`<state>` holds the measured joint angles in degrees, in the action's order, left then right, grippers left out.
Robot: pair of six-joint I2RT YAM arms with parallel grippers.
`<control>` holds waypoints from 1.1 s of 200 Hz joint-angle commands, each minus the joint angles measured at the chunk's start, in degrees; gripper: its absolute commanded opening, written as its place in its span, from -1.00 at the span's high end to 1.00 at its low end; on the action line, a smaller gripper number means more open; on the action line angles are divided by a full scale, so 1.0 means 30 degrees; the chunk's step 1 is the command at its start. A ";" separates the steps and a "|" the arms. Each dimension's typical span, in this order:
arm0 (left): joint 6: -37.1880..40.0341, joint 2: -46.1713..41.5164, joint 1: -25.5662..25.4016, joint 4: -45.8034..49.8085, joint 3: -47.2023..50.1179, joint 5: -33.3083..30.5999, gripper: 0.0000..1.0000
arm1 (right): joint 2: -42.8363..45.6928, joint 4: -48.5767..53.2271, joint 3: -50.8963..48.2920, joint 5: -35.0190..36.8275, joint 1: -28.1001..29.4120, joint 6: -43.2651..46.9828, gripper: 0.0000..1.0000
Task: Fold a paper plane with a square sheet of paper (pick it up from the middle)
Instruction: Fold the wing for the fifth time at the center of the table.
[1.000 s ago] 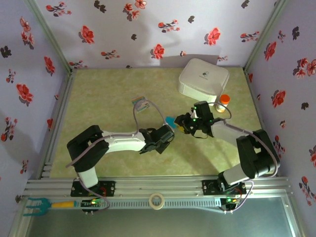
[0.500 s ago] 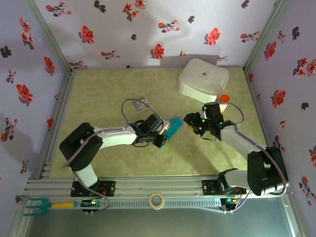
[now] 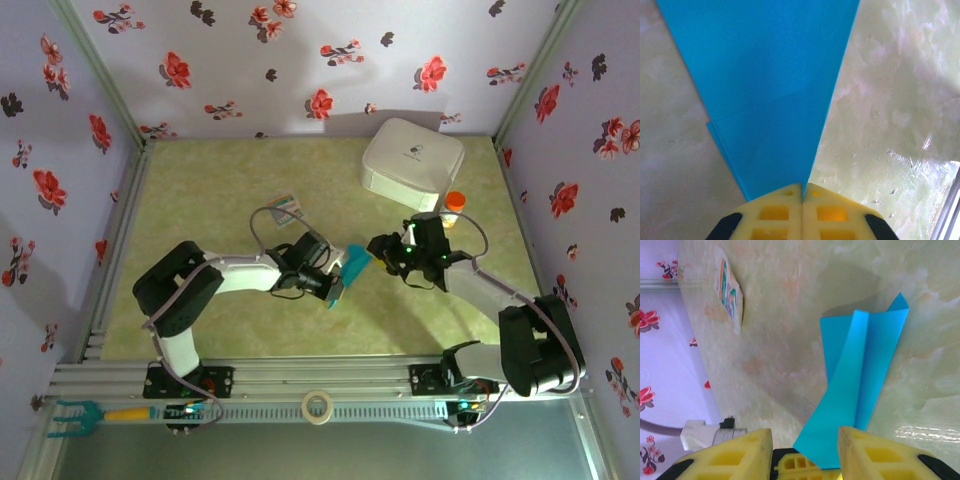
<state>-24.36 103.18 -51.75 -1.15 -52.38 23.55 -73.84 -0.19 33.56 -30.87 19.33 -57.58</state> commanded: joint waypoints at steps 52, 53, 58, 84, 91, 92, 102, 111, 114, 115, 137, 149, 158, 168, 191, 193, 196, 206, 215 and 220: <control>-0.1661 0.1267 0.0683 -0.2251 0.0202 0.2687 1.00 | -0.1338 -0.1464 -0.0670 -0.0670 0.1121 0.0389 0.55; -0.1692 0.1294 0.0704 -0.2282 0.0203 0.2721 1.00 | -0.1370 -0.1477 -0.0670 -0.0683 0.1147 0.0402 0.56; -0.1819 0.1410 0.0750 -0.2419 0.0190 0.2984 1.00 | -0.1425 -0.1572 -0.0692 -0.0679 0.1187 0.0436 0.58; -0.2488 0.1929 0.0923 -0.2998 0.0090 0.3832 1.00 | -0.1865 -0.2139 -0.0640 -0.0620 0.1399 0.0590 0.67; -0.2643 0.2057 0.0961 -0.3149 0.0076 0.3961 1.00 | -0.1968 -0.2235 -0.0611 -0.0609 0.1449 0.0642 0.70; -0.2682 0.2070 0.0961 -0.3185 0.0082 0.3988 1.00 | -0.1978 -0.2244 -0.0611 -0.0608 0.1458 0.0645 0.70; -0.2985 0.2218 0.0987 -0.3556 0.0195 0.4179 1.00 | -0.2131 -0.2331 -0.0567 -0.0508 0.1494 0.0749 0.71; -0.3327 0.2332 0.1018 -0.3710 0.0220 0.4296 1.00 | -0.2287 -0.2509 -0.0582 -0.0419 0.1524 0.0874 0.73; -0.3389 0.2381 0.1033 -0.3802 0.0257 0.4347 1.00 | -0.2328 -0.2563 -0.0582 -0.0423 0.1550 0.0923 0.74; -0.3421 0.2393 0.1026 -0.3834 0.0260 0.4371 1.00 | -0.2348 -0.2584 -0.0582 -0.0413 0.1552 0.0932 0.74; -0.4123 0.2413 0.1067 -0.4682 0.0495 0.4661 1.00 | -0.2833 -0.2707 -0.0396 -0.0339 0.1572 0.1196 0.78; -0.4411 0.2403 0.1132 -0.4934 0.0498 0.4859 1.00 | -0.3140 -0.2769 -0.0218 -0.0388 0.1554 0.1319 0.78; -0.4647 0.2429 0.1157 -0.5049 0.0498 0.4919 1.00 | -0.3355 -0.2901 -0.0146 -0.0340 0.1555 0.1323 0.78; -0.4896 0.2441 0.1219 -0.5281 0.0550 0.4987 1.00 | -0.3590 -0.2952 -0.0048 -0.0237 0.1554 0.1266 0.78; -0.5775 0.2641 0.1373 -0.6179 0.0836 0.5076 1.00 | -0.3965 -0.3304 0.0089 -0.0233 0.1554 0.1264 0.78; -0.5886 0.2647 0.1371 -0.6290 0.0860 0.5093 1.00 | -0.4005 -0.3328 0.0113 -0.0228 0.1554 0.1264 0.78; -0.5998 0.2670 0.1392 -0.6410 0.0901 0.5113 1.00 | -0.4074 -0.3376 0.0120 -0.0205 0.1554 0.1264 0.78; -0.6241 0.2774 0.1428 -0.6682 0.0980 0.5230 1.00 | -0.4226 -0.3535 0.0150 -0.0241 0.1537 0.1250 0.78; -0.6371 0.2836 0.1455 -0.6911 0.1050 0.5297 1.00 | -0.4390 -0.3599 0.0173 -0.0203 0.1525 0.1246 0.78; -0.6455 0.2857 0.1480 -0.6990 0.1082 0.5318 1.00 | -0.4443 -0.3664 0.0180 -0.0193 0.1539 0.1234 0.78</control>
<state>-40.66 110.08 -47.92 -18.46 -50.37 37.65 -85.84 -9.21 32.49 -31.92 23.64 -55.00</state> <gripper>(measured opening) 0.045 0.110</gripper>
